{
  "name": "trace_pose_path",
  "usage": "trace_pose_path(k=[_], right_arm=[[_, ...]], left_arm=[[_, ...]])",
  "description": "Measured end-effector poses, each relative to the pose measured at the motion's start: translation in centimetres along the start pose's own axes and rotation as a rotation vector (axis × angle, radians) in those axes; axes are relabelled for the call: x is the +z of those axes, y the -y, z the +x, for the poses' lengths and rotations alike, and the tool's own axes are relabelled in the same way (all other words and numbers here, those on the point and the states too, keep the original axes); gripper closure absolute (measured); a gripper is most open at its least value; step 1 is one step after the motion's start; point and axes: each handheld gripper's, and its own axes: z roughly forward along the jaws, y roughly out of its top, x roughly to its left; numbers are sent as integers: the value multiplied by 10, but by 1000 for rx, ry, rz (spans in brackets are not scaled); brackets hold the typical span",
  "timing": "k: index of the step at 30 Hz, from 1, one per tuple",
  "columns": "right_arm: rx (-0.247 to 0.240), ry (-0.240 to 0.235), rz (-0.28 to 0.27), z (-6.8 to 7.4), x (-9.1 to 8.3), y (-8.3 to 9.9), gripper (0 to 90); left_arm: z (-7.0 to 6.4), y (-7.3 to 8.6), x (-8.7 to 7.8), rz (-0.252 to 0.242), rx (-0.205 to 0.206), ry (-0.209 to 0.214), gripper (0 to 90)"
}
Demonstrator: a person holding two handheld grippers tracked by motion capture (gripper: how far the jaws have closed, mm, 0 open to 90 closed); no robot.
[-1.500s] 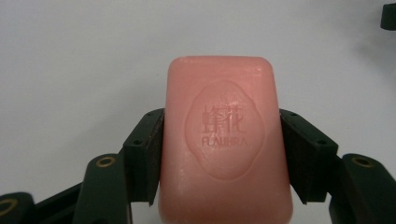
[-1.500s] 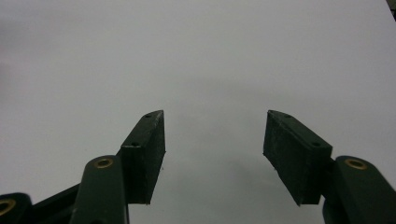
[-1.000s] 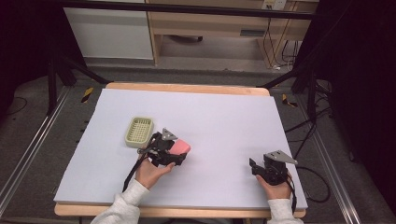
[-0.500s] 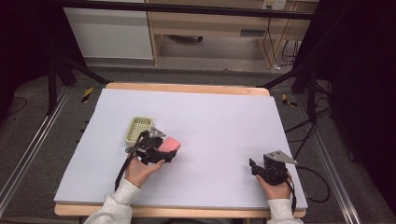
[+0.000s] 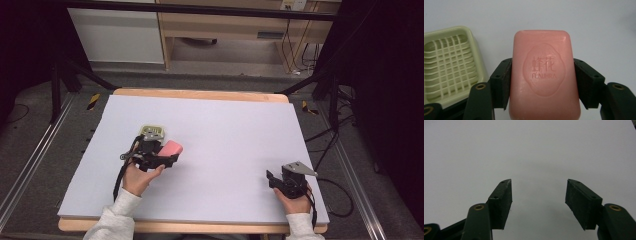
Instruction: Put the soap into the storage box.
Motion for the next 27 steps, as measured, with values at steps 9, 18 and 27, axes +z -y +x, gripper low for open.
trace_pose_path(k=[9, 18, 27], right_arm=[[-4, 1, 0, 0, 0, 0, 382], [-5, 0, -4, 0, 1, -1, 382], [-1, 0, -4, 0, 1, -1, 378]], left_arm=[[16, -2, -6, -8, -24, -35, 374], [32, -4, -8, -14, -52, -68, 374], [43, -7, -6, -19, -66, -91, 374]])
